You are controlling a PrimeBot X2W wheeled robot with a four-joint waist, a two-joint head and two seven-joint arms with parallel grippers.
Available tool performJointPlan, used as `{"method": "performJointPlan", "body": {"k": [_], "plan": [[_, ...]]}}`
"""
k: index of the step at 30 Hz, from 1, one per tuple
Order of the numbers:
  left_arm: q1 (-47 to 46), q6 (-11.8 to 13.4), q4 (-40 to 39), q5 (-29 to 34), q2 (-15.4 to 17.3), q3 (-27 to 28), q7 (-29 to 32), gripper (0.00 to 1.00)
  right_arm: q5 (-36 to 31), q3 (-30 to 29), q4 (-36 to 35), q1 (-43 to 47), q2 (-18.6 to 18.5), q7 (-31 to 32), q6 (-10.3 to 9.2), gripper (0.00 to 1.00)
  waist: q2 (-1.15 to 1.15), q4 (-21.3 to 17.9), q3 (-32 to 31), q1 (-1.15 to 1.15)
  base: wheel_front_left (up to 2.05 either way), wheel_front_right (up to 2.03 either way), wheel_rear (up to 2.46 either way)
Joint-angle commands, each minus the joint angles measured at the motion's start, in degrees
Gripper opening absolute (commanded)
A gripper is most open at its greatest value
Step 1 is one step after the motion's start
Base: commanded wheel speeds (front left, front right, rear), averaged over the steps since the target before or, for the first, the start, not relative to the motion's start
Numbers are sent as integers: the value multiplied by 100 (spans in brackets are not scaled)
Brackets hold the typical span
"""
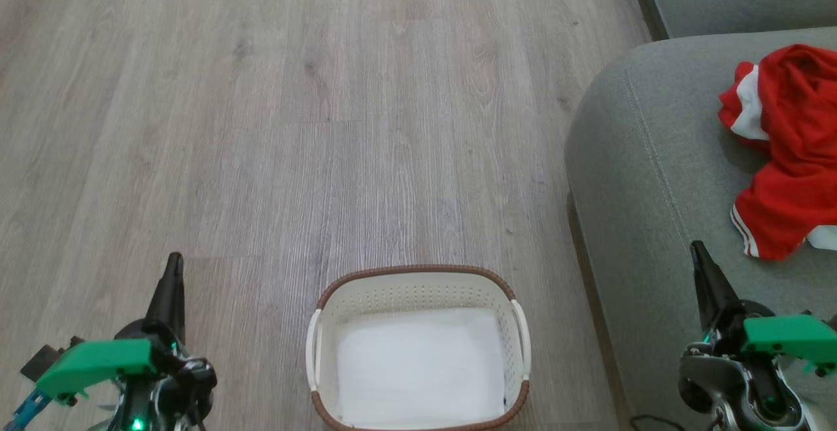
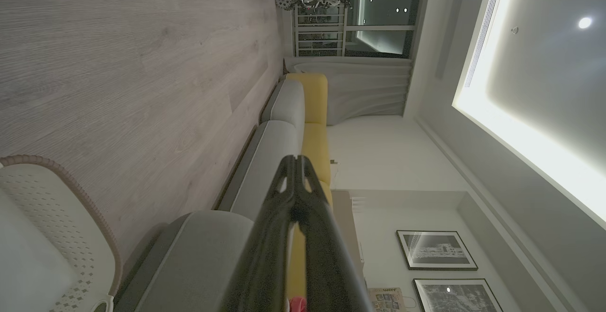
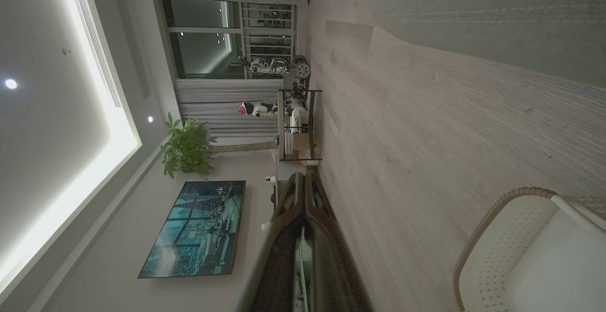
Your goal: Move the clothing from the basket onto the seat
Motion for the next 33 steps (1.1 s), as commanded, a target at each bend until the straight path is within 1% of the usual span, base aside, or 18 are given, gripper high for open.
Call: {"method": "performJointPlan", "body": {"k": [1, 33], "plan": [[-291, -38, -152, -9, 37, 213, 49, 0, -6, 89, -187, -294, 15, 47, -1, 0, 0, 0, 0, 0, 0, 0, 0], [-291, -38, -153, -11, 37, 212, 48, 0, -13, 81, -187, -295, 20, 54, -1, 0, 0, 0, 0, 0, 0, 0, 0]]}}
